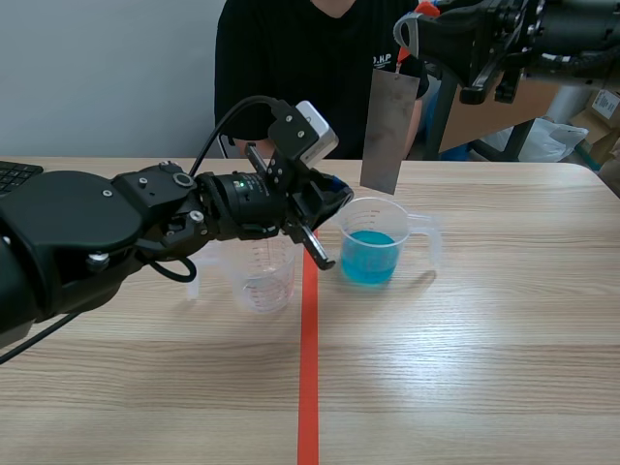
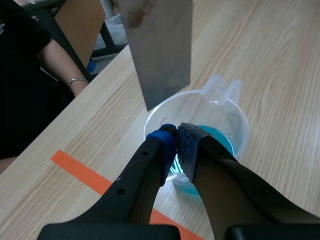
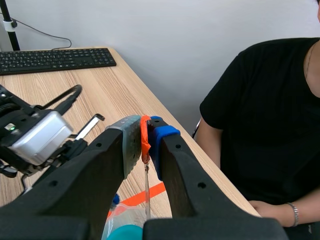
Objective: Do the redox reaction experiment.
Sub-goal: 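Point at the plate with the left hand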
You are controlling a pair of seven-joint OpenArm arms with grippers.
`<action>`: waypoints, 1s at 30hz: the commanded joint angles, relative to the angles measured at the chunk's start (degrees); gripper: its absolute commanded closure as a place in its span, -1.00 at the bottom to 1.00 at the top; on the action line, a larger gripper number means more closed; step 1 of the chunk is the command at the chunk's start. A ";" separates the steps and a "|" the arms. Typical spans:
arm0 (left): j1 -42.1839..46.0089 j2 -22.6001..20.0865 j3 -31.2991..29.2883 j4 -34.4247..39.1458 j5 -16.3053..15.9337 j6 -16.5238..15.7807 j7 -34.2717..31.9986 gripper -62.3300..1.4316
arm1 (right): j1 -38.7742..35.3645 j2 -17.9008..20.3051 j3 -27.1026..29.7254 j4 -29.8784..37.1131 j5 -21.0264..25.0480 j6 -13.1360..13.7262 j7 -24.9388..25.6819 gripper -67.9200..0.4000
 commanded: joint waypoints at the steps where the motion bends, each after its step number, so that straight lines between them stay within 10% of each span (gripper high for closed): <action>1: -1.60 0.90 -0.04 0.50 -0.57 -0.07 -0.76 0.81 | 1.62 0.07 0.90 0.94 1.25 0.31 0.66 0.95; 30: -4.33 3.34 3.21 -6.03 -3.17 7.17 -1.77 0.81 | 1.62 -0.02 0.90 0.94 1.46 0.31 0.66 0.95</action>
